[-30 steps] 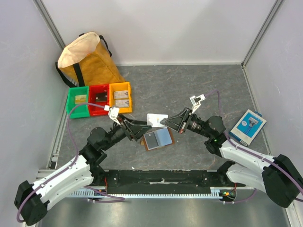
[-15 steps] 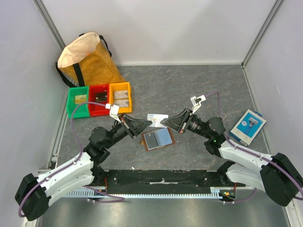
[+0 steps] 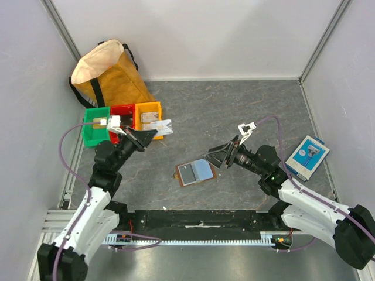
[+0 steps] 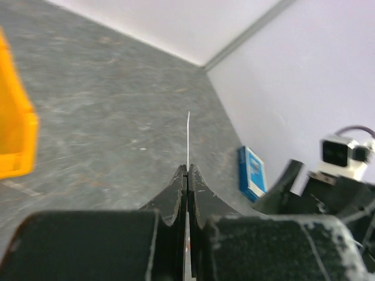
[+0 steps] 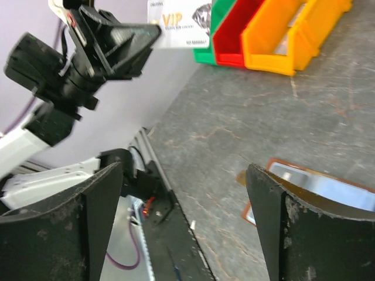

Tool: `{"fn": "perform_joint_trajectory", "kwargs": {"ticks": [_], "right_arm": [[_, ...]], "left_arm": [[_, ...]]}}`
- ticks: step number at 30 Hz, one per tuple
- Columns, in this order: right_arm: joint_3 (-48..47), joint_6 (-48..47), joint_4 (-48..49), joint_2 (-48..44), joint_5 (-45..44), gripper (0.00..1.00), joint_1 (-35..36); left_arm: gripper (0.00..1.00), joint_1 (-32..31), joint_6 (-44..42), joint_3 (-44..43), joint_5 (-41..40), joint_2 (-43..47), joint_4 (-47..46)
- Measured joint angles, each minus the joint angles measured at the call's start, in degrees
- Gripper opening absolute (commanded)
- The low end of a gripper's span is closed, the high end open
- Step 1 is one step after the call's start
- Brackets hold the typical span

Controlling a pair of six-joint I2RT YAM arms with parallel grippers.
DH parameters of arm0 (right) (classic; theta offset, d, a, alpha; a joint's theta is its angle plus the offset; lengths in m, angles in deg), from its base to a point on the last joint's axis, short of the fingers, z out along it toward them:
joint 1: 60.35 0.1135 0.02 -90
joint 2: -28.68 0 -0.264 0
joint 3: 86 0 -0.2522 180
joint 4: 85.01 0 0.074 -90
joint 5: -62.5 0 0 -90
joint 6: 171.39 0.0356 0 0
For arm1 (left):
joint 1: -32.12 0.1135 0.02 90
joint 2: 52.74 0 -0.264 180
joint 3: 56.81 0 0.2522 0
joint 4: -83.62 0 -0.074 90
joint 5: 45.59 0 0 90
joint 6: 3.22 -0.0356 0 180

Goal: Take the credit cards out of the card holder
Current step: Place the credit card in the storage box.

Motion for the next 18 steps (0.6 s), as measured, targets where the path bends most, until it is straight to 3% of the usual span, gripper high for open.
{"fn": "perform_joint_trajectory", "kwargs": {"ticks": [4,8,18], "right_arm": [[-0.2,-3.8,-5.4,-0.5,-1.1,0.97,0.0],[-0.4,-6.5,-9.0,-0.4,-1.7,0.98,0.0],[-0.9,-11.1,-13.0,-0.6,-1.9,0.98,0.0]], "left_arm": [[0.02,11.8,-0.2,-1.4,5.2,-3.6,4.6],[0.02,18.2,-1.7,-6.3,7.8,-11.0,9.1],[0.02,21.9,-5.2,-20.9,5.7,-32.9,12.5]]}}
